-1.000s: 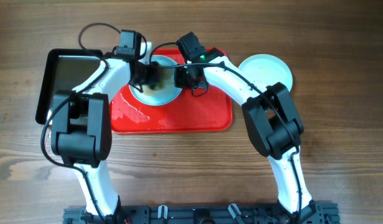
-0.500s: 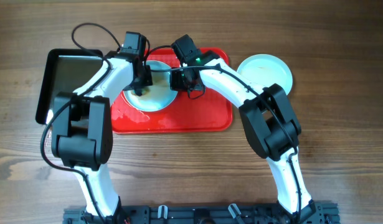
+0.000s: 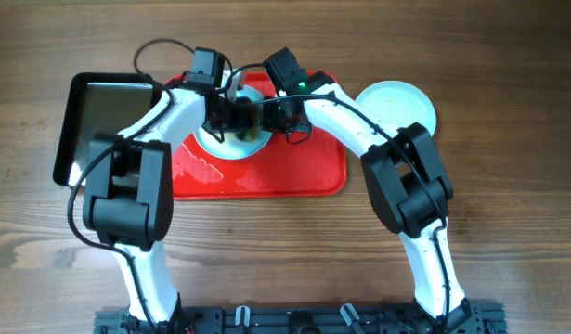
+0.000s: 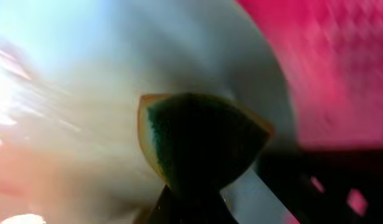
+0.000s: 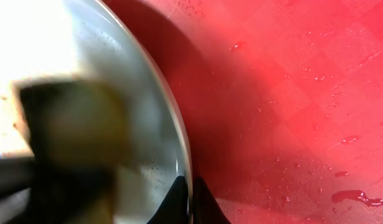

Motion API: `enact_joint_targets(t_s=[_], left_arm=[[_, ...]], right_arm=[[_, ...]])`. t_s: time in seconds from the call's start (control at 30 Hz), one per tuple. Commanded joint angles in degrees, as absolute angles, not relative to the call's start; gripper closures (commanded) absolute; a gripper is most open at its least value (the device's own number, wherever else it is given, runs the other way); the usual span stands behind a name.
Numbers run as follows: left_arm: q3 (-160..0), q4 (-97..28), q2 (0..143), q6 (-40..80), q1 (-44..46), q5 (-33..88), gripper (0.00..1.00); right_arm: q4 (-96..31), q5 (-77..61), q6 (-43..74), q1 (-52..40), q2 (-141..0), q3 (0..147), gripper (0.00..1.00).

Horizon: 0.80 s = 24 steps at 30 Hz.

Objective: Clean dirty plates on tray and stack at the side
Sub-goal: 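Scrub the last plate with the sponge in the left gripper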

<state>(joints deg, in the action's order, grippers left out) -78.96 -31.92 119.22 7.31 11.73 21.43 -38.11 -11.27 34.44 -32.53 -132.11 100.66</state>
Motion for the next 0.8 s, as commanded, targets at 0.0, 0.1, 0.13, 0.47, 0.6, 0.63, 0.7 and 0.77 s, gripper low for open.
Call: enact_joint_targets(t_s=[0.0, 0.1, 0.13, 0.47, 0.6, 0.63, 0.7, 0.77], left_arm=[[-77.58, -36.75, 121.25, 6.00, 11.57, 30.17, 0.96], [-77.58, -41.34, 121.25, 8.67, 9.78, 15.44, 0.96], [-77.58, -42.30, 121.25, 11.42, 9.13, 6.13, 0.96], [-77.58, -31.77, 121.25, 20.01, 11.44, -30.13, 0.96], [-77.58, -24.23, 121.25, 19.92, 13.67, -22.72, 0.96], [-77.58, -23.14, 121.25, 19.70, 14.02, -17.19, 0.96], [-77.58, -21.52, 121.25, 19.64, 13.98, -2.55, 0.96], [-77.58, -20.67, 121.25, 16.51, 13.47, 9.56, 0.96]], right_arm=[[-38.15, -11.22, 33.04, -33.47, -133.69, 100.75, 0.95], [-38.17, -11.22, 33.01, -33.47, -133.69, 100.75, 0.95], [-38.15, -11.22, 33.01, -33.47, -133.69, 100.75, 0.95], [-38.13, -11.22, 33.06, -33.47, -133.69, 100.75, 0.95], [-38.15, -11.22, 33.01, -33.47, -133.69, 100.75, 0.95], [-38.17, -11.22, 33.01, -33.47, -133.69, 100.75, 0.96], [-38.20, -11.22, 32.99, -33.47, -133.69, 100.75, 0.96], [-38.20, -11.22, 32.97, -33.47, -133.69, 100.75, 0.95]])
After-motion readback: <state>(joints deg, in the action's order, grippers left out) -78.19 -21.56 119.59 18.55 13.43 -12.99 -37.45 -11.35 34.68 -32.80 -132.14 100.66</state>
